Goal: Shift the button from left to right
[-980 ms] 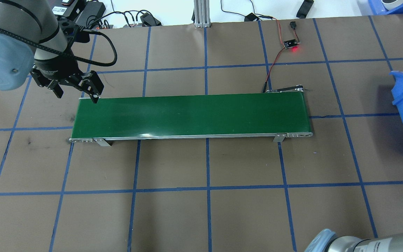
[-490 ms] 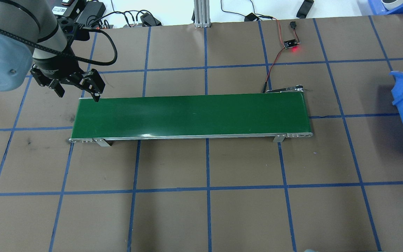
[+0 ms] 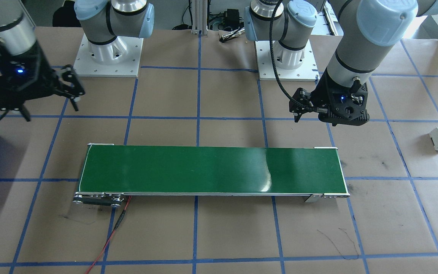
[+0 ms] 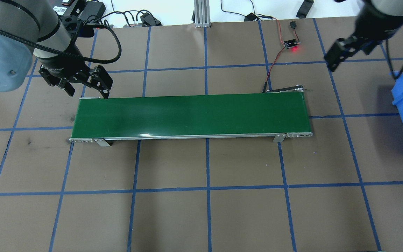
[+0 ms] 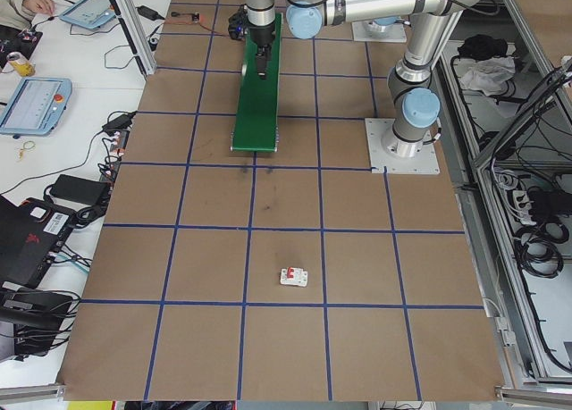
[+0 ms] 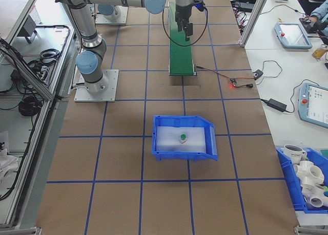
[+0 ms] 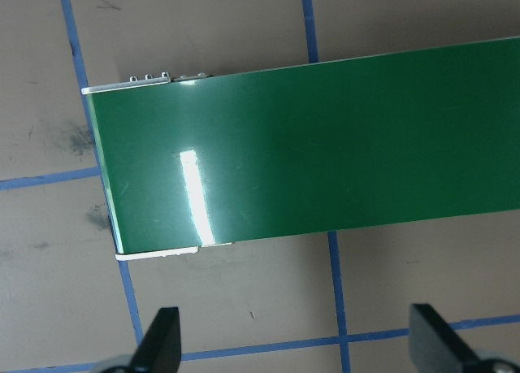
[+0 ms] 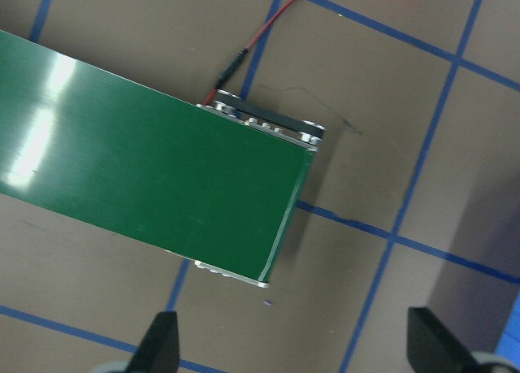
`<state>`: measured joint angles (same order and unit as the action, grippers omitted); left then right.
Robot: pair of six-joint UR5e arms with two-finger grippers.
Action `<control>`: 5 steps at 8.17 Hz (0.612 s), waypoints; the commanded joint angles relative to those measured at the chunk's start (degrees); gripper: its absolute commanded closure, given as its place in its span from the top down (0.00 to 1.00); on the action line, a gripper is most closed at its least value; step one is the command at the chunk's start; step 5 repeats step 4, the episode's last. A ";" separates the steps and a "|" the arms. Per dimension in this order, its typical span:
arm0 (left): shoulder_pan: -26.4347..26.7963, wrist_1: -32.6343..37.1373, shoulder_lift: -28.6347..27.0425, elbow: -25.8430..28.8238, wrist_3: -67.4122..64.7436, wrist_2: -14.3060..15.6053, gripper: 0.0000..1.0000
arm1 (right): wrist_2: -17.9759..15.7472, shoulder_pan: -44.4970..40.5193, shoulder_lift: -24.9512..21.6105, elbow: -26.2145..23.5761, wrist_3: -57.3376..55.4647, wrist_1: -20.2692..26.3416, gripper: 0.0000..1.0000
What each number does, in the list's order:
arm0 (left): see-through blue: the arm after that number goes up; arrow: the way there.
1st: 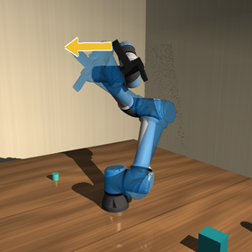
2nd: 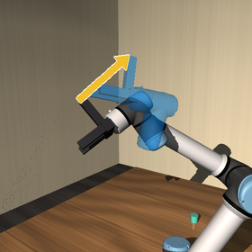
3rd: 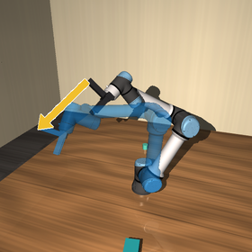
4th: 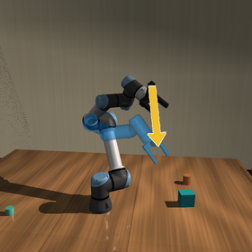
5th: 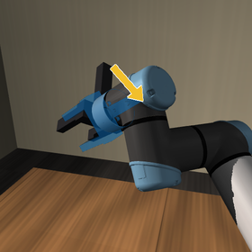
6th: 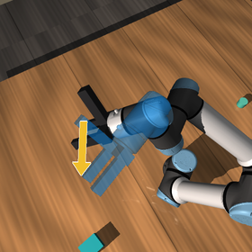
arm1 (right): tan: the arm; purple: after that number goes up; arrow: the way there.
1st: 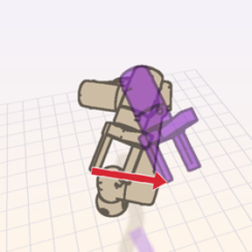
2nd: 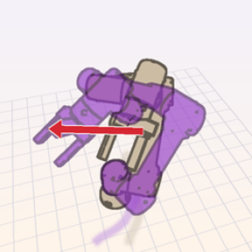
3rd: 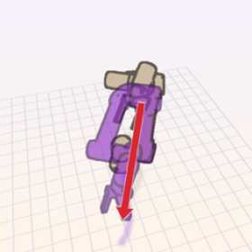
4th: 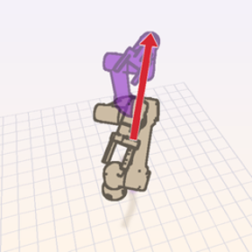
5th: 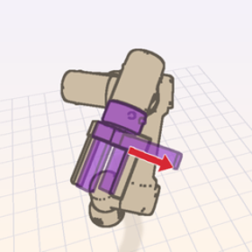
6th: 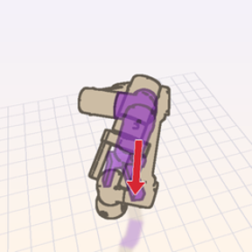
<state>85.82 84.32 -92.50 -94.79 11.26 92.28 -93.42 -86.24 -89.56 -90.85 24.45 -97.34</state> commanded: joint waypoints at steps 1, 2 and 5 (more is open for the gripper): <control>-0.04 0.05 0.22 -0.04 0.25 1.32 1.00 | 0.00 -11.92 1.58 -0.03 -17.31 0.13 1.00; -0.04 -0.03 -0.04 -0.04 0.17 1.24 1.00 | -0.44 -11.94 1.76 -0.03 -17.33 0.31 1.00; -0.12 -0.04 0.04 -0.04 0.16 1.32 1.00 | -0.53 -11.94 1.76 -0.03 -17.33 0.22 1.00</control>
